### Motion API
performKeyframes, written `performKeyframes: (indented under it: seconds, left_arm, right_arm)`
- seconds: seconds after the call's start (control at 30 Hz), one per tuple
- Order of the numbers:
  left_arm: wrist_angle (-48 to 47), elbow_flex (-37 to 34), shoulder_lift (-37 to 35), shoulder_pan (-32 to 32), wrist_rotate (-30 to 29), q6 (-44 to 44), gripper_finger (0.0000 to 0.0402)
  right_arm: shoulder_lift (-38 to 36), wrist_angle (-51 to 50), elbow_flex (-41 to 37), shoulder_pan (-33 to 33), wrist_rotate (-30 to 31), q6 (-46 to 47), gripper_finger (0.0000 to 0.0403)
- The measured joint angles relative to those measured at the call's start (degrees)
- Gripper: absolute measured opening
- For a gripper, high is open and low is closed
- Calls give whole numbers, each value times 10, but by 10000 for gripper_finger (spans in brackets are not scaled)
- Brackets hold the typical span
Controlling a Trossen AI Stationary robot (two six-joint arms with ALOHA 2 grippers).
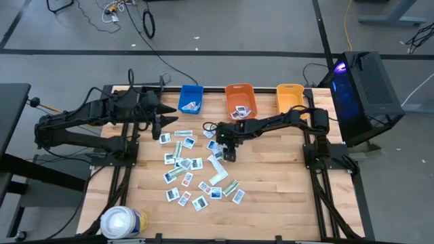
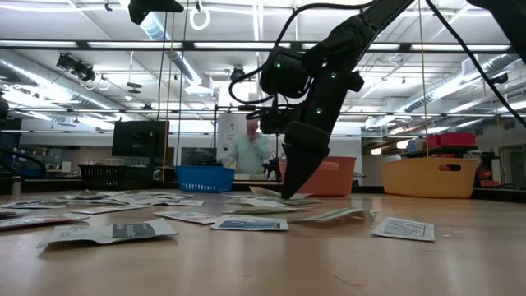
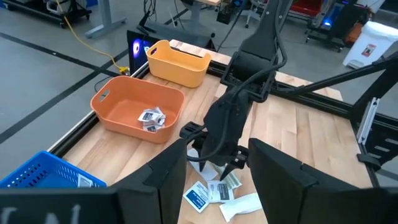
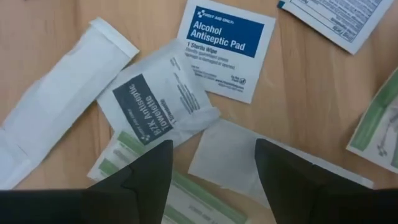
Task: Pick & Place First Aid Supplies
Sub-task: Put the bandage into the yellow bin
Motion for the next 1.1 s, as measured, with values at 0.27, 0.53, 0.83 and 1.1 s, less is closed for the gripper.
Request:
performKeyframes:
  seconds: [0.27,0.53,0.83,1.1]
  left_arm:
    - [0,0,0,0,0,0,177]
    - [1,0,0,0,0,-6,177]
    - [2,0,0,0,0,-18,177]
    - [2,0,0,0,0,-18,177]
  right_arm:
    - [3,-11,2,0,1,0,230]
    - [4,-35,2,0,22,-15,186]
    - [4,-41,1,-1,26,-25,105]
    - [5,-42,0,-1,27,-30,28]
